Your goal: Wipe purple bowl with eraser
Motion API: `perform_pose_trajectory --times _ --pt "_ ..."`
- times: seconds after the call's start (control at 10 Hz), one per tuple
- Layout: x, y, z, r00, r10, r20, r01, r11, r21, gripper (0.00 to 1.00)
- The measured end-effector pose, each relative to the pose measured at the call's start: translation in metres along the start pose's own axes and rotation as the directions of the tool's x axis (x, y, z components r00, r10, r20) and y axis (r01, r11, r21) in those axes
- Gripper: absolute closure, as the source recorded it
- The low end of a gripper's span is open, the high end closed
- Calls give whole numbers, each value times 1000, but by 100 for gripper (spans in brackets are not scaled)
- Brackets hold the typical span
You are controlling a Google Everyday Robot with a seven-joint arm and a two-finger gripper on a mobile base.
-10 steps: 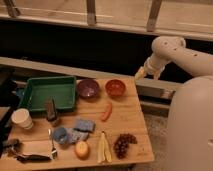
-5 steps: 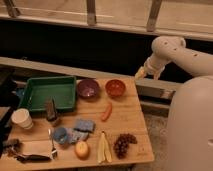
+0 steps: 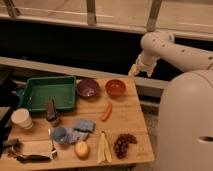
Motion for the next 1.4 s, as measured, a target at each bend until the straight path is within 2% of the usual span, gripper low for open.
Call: perform_pose_trajectory --times 0.1,0.2,0.4,0.5,0.6,0.8,1.2,1.4 --pt "-7 19 0 1000 -30 2 30 1000 -6 30" --pt "-18 56 -1 996 -89 10 89 996 -23 30" --pt "-25 102 -3 986 -166 18 166 984 -55 30" --pt "-25 129 -4 976 -217 19 218 973 -79 30" --pt "-18 169 -8 958 -286 19 286 950 -124 30" --pt "-1 212 -19 929 -369 38 370 912 -177 30" --pt "-1 215 -20 927 -373 42 375 909 -182 30" --pt "0 218 -18 920 -388 44 389 899 -200 30"
